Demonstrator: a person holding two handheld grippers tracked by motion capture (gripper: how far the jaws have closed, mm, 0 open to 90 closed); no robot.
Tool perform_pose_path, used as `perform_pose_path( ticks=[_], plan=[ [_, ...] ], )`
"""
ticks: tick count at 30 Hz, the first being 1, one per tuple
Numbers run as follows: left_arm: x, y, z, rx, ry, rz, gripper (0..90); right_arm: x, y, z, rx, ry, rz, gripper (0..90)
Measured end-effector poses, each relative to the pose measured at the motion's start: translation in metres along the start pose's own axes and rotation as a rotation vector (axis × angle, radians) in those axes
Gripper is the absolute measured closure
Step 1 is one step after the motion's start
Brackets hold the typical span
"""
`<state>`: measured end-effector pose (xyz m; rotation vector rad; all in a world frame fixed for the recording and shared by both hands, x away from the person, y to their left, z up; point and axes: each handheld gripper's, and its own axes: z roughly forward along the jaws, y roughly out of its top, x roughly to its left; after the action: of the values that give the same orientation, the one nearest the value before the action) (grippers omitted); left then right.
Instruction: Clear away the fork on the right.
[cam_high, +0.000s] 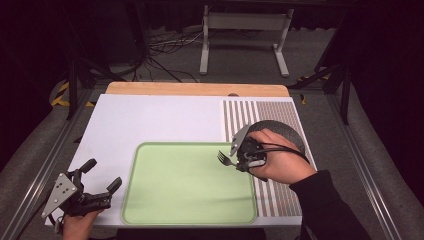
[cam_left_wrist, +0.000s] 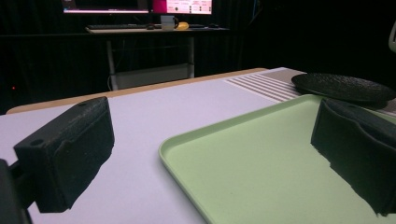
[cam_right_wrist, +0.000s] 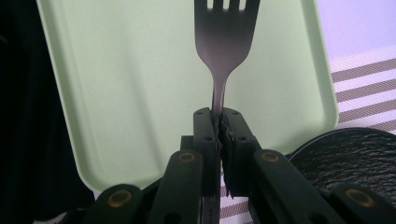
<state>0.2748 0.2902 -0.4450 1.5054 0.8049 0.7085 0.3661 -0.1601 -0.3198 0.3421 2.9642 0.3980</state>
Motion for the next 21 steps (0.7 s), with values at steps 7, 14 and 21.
perform_pose_path(
  ticks=[7, 14, 21],
  plan=[
    [0.0, 0.0, 0.0, -0.001, 0.003, 0.001, 0.1, 0.001, 0.011, 0.003, -0.016, 0.007, 0.082, 85.4],
    [0.0, 0.0, -0.001, -0.003, 0.005, 0.002, 0.1, -0.001, 0.017, 0.004, -0.072, 0.017, 0.208, 85.4],
    [0.0, 0.0, -0.001, -0.002, 0.006, 0.003, 0.1, 0.0, 0.023, 0.01, -0.073, 0.017, 0.253, 85.4]
  ],
)
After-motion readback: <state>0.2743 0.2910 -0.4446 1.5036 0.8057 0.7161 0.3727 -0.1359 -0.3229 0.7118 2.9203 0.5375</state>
